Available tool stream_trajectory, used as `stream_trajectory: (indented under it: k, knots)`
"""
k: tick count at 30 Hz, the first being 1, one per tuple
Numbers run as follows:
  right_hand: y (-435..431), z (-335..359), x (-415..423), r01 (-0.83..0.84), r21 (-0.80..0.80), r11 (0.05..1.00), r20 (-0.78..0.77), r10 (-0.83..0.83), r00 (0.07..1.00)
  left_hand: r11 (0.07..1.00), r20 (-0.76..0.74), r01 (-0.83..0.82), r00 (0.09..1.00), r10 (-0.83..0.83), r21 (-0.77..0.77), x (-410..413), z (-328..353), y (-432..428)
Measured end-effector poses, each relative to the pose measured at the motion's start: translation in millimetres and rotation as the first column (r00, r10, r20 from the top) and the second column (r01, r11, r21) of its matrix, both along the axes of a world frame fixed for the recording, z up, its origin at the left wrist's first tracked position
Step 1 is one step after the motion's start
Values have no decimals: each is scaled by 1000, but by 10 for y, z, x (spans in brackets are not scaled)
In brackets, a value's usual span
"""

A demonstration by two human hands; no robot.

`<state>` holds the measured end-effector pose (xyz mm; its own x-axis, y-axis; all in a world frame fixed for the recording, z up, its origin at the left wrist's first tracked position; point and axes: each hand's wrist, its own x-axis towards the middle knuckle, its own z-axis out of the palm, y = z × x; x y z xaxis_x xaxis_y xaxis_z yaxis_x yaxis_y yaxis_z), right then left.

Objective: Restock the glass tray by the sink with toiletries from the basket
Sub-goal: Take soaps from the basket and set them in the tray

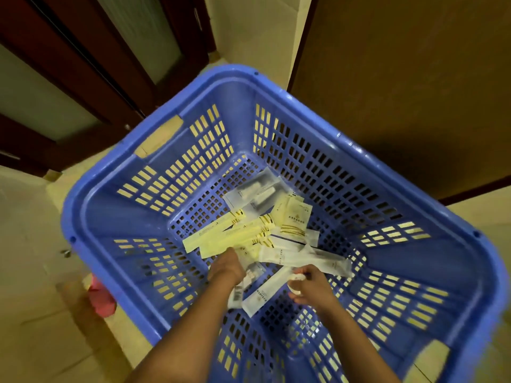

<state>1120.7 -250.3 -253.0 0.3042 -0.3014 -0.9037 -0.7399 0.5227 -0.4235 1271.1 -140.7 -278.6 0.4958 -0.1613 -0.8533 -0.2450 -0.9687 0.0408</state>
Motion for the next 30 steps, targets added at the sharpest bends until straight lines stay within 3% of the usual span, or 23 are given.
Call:
stream_trajectory:
  k: [3, 5, 8, 10, 16, 20, 22, 25, 30]
  knots:
    - [-79, 291, -32, 71, -31, 997, 53, -69, 996, 941, -128, -284, 956, 264, -184, 100, 416, -20]
    - [-103, 537, -36, 146, -51, 988, 105, -140, 985, 769, -332, -564, 818, 471, -300, 119, 730, -17]
    - [-70, 1070, -68, 170, -129, 977, 184, -145, 972, 567, -567, -742, 654, 500, -357, 91, 1304, 29]
    - [-15, 1447, -123, 174, -179, 968, 259, -124, 958, 488, -640, -781, 610, 467, -389, 39, 1659, 65]
    - [234, 2548, -567, 334, -245, 910, 520, -168, 838, 412, -594, -722, 691, 411, -555, -378, 2537, 121]
    - [352, 2929, -998, 484, -130, 865, 617, -311, 722, 387, -580, -701, 713, 394, -599, -848, 2970, 74]
    - [415, 3056, -1269, 544, -91, 834, 651, -363, 667, 414, -533, -633, 774, 342, -654, -1110, 3139, 19]
    - [476, 3209, -1730, 592, -98, 800, 693, -372, 617, 419, -478, -535, 844, 243, -733, -1557, 3361, -110]
    - [599, 3533, -2729, 727, -144, 671, 762, -394, 515, 374, -400, -335, 910, -111, -865, -2594, 3872, -303]
